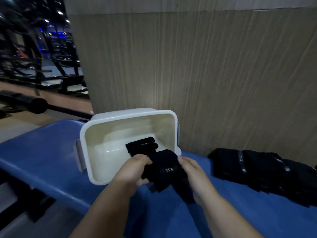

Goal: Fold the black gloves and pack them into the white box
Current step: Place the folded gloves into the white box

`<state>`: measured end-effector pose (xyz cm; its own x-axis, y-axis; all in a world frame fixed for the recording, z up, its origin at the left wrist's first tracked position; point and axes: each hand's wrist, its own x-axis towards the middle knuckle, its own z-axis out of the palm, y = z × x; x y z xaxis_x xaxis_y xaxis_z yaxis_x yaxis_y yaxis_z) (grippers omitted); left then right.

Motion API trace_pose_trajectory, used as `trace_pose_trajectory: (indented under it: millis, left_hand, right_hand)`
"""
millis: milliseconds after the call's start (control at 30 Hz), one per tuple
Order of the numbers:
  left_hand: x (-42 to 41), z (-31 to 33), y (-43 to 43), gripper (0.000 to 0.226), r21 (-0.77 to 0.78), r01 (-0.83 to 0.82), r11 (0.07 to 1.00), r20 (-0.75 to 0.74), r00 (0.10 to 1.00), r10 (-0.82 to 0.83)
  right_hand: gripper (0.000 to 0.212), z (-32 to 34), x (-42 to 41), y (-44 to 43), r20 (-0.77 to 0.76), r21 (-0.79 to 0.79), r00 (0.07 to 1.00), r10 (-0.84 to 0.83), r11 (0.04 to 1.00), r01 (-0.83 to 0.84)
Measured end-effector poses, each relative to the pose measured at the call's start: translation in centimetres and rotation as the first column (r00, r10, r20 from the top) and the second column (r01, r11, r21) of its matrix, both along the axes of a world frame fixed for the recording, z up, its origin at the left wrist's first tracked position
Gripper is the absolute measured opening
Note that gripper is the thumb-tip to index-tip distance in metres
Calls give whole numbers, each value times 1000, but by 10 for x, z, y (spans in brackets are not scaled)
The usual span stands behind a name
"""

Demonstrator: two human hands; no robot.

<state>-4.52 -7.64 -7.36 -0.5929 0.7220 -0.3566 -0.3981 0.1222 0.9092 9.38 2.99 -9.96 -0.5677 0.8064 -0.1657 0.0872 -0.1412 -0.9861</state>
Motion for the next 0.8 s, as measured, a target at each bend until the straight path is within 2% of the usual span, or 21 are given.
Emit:
trace_pose_trajectory:
  millis: [33,100,167,267,367,433,567,667,767,800]
  left_hand:
    - [-5,-1,-7,19,6,-11,1000,-4,1000,11]
    - [-14,0,-20,16,-6,-40,999,-32,999,40]
    - [-24,1,-29,12,-35,-85,996,-89,993,81]
    - [-38,1,-38,11,-46,-129,991,-127,984,122]
    - [-54,-5,-40,15,-47,-151,987,-139,980,144]
    - [-61,-7,-38,27,-44,-204,978,-160,968,195]
    - [-61,-8,-32,51,-106,-355,929,-321,896,306]
    - [-58,-10,-27,63,-92,-398,913,-382,861,337]
    - [-63,-18,-23,72,-69,-416,907,-457,821,342]
    - [-64,-19,-22,74,-72,-417,906,-485,809,334]
  right_hand:
    - [39,3,-8,-6,-89,-143,994,58,987,-71]
    - [27,9,-24,-18,-203,-282,965,168,933,-222]
    - [26,10,-39,-28,-259,-357,943,210,887,-295]
    - [24,12,-60,-35,-277,-388,940,200,872,-300]
    - [19,16,-79,-38,-241,-345,946,219,891,-294]
    - [12,20,-92,-41,-179,-290,961,213,922,-258]
    - [10,22,-121,-43,-118,-203,985,128,968,-150]
    - [8,22,-138,-43,-97,-172,992,76,981,-92]
    - [3,19,-153,-40,-20,-50,999,40,998,-41]
    - [8,18,-158,-39,11,-12,1000,27,1000,-26]
